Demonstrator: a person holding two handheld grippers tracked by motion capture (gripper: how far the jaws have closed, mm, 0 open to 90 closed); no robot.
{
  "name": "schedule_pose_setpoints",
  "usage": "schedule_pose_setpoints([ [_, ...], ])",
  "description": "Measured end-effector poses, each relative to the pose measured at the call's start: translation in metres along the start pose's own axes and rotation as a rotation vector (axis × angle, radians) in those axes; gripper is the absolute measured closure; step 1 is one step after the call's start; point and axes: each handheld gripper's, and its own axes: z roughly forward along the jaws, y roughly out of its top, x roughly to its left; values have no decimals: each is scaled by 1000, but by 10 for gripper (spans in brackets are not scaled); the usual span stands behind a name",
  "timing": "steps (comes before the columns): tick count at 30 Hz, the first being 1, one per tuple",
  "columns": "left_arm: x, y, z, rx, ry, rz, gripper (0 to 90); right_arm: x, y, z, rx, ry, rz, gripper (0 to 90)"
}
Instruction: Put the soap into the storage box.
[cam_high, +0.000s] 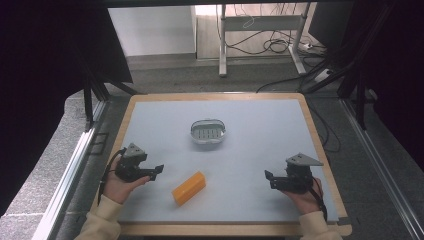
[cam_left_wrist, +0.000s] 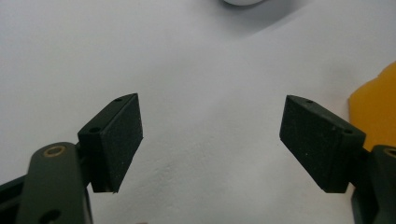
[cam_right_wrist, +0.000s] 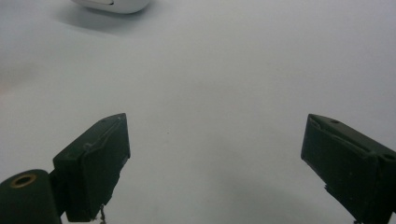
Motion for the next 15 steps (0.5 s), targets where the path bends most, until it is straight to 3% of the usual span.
schedule_pose_setpoints([
  [2,-2,-1,0,25,32,44,225,-1,-1,2,2,-1,-7,93],
  [4,-2,-2,0,23,24,51,220,-2,-2,3,0,1,-15,97],
  [12,-4,4,-6,32,-34,54,236,1,-9,0,-15,-11,-49,126],
  [15,-3,4,-6,41,-28,48,235,5,-9,-1,-26,-3,-71,129],
])
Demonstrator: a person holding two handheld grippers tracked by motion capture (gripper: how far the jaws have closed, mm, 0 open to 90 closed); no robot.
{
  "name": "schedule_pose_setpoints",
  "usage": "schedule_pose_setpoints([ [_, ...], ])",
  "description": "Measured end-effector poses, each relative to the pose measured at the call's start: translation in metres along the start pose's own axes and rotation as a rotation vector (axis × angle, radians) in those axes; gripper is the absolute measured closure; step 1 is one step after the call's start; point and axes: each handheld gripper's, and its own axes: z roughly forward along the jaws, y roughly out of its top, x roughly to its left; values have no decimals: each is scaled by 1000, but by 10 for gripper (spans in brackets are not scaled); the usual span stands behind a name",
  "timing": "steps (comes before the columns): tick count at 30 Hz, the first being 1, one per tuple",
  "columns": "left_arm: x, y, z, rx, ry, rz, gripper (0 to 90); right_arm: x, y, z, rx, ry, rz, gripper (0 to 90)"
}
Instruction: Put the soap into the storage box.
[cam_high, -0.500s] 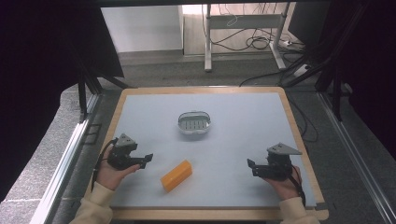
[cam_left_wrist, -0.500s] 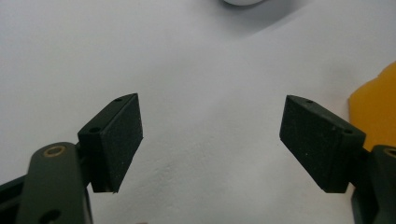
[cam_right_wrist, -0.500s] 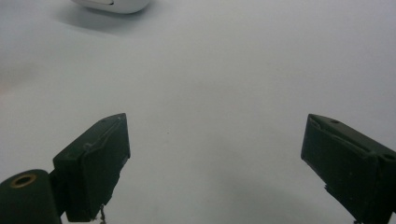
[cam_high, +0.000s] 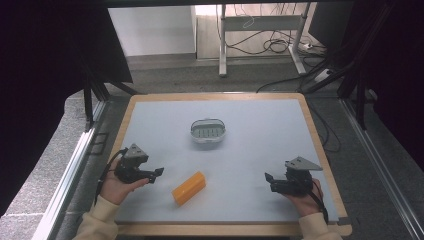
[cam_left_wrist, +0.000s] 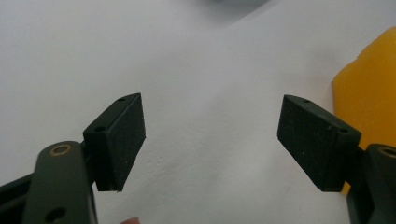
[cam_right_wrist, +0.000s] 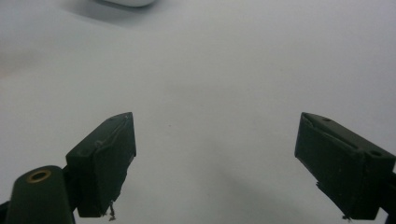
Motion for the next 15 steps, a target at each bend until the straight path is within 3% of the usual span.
schedule_pose_setpoints([
  [5,3,-3,3,23,-1,16,237,0,-3,8,47,9,-19,128],
  [9,2,-2,-1,-1,-6,4,236,-2,-2,5,34,9,15,131],
  [15,1,-1,-7,-17,-18,-2,244,-2,-2,5,38,11,28,133],
])
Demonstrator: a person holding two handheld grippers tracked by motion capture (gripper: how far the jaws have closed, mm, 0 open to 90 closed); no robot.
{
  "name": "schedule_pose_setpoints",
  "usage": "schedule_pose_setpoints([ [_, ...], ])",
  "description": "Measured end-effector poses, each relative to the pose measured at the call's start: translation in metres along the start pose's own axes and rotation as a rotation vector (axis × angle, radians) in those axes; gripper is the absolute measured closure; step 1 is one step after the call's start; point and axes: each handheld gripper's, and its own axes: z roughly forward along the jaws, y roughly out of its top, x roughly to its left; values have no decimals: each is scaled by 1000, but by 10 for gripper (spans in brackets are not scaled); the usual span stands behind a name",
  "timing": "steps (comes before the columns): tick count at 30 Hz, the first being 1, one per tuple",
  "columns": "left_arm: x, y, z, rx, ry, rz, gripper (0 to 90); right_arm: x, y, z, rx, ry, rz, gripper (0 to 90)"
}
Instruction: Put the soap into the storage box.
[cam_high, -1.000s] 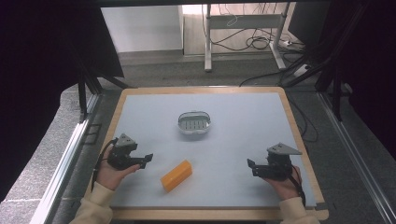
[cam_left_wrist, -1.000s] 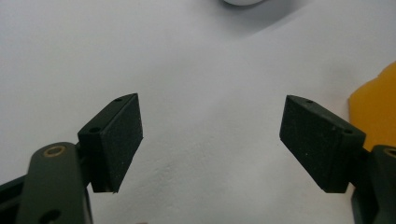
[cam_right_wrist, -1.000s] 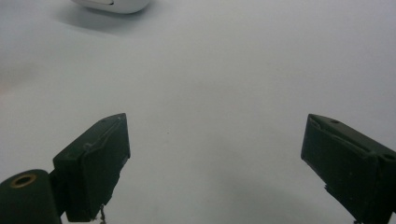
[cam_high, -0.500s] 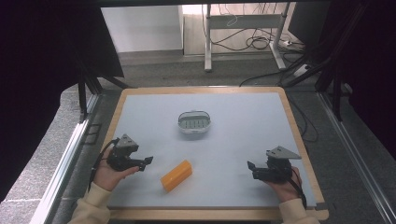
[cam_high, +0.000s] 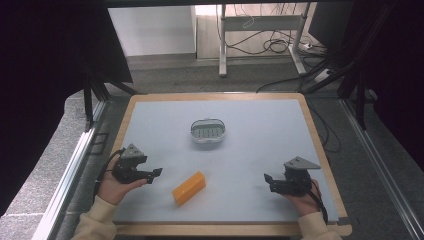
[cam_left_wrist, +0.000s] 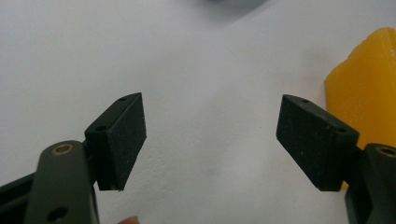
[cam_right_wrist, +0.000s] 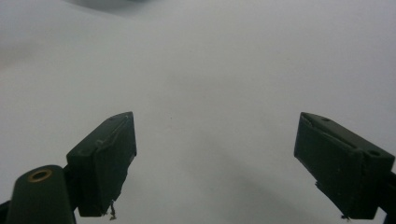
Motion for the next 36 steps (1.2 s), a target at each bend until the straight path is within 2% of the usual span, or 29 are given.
schedule_pose_setpoints([
  [9,-1,2,-4,-3,1,-13,243,2,1,0,-13,7,9,139],
  [11,-2,3,-6,3,-7,-4,249,2,1,0,-9,5,2,139],
  [12,-5,5,-8,19,-13,13,253,2,1,0,-5,4,-1,139],
  [17,-9,9,-11,36,-20,12,258,1,0,0,-1,2,-3,139],
  [21,-19,15,-18,23,-26,24,268,3,1,-1,4,4,-27,139],
  [24,-30,22,-23,17,-33,49,269,6,1,1,11,5,-45,139],
  [30,-42,27,-27,11,-42,68,258,6,1,-2,0,4,-34,141],
  [36,-47,30,-27,14,-56,83,256,7,1,-1,4,2,-43,143],
])
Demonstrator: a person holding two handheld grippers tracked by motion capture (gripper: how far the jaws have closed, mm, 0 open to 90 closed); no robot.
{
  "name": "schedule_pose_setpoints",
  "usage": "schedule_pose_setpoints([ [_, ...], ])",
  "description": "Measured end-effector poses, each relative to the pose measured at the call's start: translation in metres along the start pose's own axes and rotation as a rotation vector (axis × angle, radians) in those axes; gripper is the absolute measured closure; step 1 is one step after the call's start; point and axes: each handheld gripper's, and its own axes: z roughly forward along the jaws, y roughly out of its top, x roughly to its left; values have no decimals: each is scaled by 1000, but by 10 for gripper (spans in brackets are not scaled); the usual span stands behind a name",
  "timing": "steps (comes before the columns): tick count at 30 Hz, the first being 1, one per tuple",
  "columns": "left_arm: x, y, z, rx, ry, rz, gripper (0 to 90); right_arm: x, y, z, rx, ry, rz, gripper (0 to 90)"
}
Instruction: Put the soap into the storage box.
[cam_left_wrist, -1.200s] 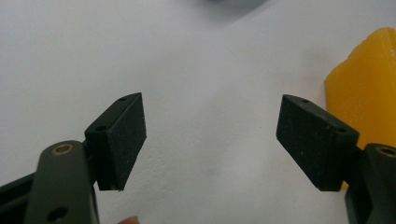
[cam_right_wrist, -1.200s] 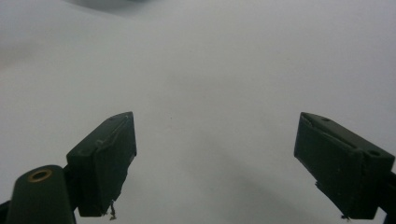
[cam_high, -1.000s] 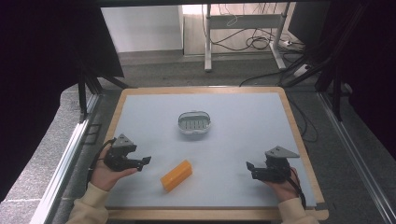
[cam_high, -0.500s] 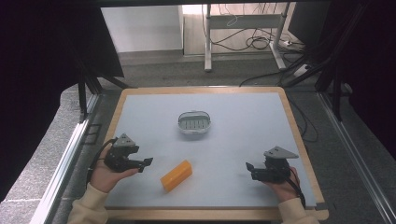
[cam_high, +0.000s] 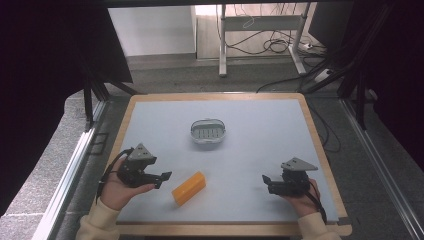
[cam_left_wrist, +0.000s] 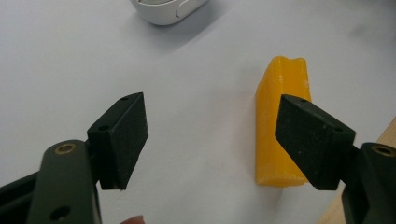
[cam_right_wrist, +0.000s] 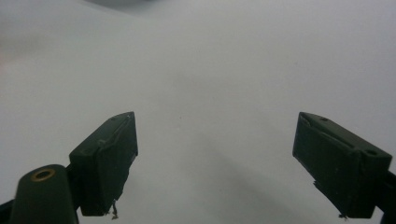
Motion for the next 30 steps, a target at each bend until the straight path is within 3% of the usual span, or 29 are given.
schedule_pose_setpoints([
  [8,-6,3,6,24,-17,12,253,0,0,-1,-15,9,-8,143],
  [18,-26,11,17,64,-54,54,285,-2,-2,0,-6,1,8,143],
  [30,-42,14,38,122,-56,83,280,1,-2,1,2,4,-25,152],
])
